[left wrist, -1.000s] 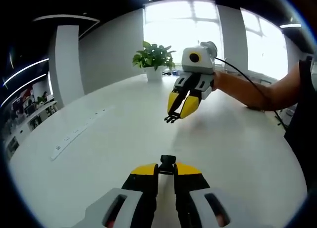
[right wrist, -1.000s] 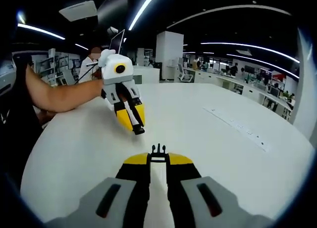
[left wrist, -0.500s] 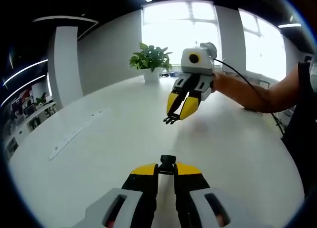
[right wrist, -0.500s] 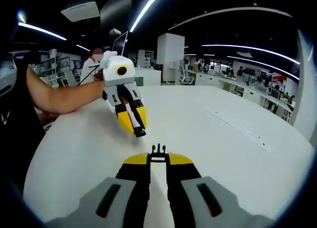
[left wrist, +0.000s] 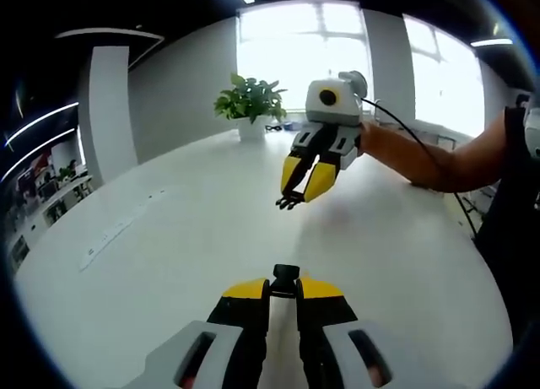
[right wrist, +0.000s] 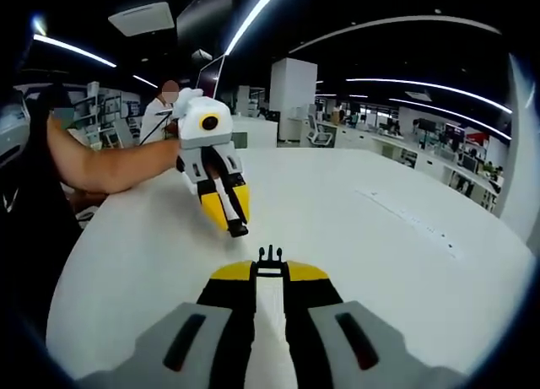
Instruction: Snap the two parts of the plastic buckle together until the buckle closes and remains connected.
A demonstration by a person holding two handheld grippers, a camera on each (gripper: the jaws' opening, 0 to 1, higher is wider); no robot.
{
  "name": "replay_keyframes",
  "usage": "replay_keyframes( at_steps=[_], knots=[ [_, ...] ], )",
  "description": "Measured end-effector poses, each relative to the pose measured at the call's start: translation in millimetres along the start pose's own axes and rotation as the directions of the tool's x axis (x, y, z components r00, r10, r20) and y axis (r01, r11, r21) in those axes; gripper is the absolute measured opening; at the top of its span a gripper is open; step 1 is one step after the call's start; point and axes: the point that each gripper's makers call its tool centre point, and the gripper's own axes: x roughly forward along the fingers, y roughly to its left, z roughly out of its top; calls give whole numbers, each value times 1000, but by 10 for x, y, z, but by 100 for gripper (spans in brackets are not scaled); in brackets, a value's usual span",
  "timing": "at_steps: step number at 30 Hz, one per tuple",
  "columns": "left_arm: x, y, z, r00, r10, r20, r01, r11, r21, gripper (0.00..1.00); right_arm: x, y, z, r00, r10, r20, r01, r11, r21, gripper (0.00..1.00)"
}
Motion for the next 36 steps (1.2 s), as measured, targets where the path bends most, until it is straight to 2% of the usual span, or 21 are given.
replay_keyframes(
  at_steps=[9,17,30,36],
  knots=[
    [-46,-113,-37,1000,2,4,-2,1000,-4,10,-38,135,-20,1000,5,4,-5,1000,0,10],
    [-49,-258,-80,1000,-23,-9,23,1000,-5,10,-79,287,-63,1000,19,7,-19,1000,1,10],
    [-158,-311,-114,1000,-26,18,26,999,-18,10,-100,408,-31,999,37,11,-37,999,-9,10],
    [-148,-283,-187,999,-31,27,32,999,-33,10,-47,420,-46,998,55,14,-55,998,-18,10]
  ],
)
